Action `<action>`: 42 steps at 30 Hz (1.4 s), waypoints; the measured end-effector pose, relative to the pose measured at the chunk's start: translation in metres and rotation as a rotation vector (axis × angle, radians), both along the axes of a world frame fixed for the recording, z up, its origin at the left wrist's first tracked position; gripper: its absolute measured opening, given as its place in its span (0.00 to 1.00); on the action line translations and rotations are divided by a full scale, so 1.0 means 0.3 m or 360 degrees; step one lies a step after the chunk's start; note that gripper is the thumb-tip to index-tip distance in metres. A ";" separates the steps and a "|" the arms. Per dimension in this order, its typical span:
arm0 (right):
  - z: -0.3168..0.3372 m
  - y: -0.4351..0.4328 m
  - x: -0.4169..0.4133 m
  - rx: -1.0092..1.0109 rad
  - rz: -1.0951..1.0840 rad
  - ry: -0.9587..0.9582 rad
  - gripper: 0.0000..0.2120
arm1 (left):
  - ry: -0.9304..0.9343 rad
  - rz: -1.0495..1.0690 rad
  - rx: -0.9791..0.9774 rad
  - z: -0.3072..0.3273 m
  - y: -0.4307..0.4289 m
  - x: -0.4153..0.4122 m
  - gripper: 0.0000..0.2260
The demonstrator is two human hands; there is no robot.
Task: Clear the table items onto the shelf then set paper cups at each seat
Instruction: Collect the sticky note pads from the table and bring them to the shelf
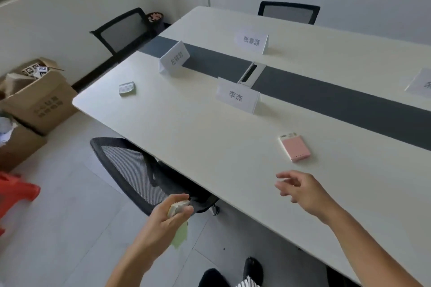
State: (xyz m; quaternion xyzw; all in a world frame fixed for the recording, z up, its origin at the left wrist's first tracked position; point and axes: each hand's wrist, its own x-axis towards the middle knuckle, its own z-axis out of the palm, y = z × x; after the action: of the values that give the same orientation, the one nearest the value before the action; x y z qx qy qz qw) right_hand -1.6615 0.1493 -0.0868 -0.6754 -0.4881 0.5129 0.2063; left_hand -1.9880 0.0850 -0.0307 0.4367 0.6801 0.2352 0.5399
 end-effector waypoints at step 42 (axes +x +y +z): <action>0.257 0.314 -0.225 0.0391 -0.0165 0.0579 0.18 | 0.0248 -0.0981 0.0599 0.028 0.598 0.090 0.04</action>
State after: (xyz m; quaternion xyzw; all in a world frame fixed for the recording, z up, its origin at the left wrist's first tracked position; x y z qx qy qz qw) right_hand -1.7291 0.2435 -0.0098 -0.5658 -0.4663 0.5515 0.3979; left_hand -1.9611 0.2645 -0.0223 0.7293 0.5005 0.1487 0.4422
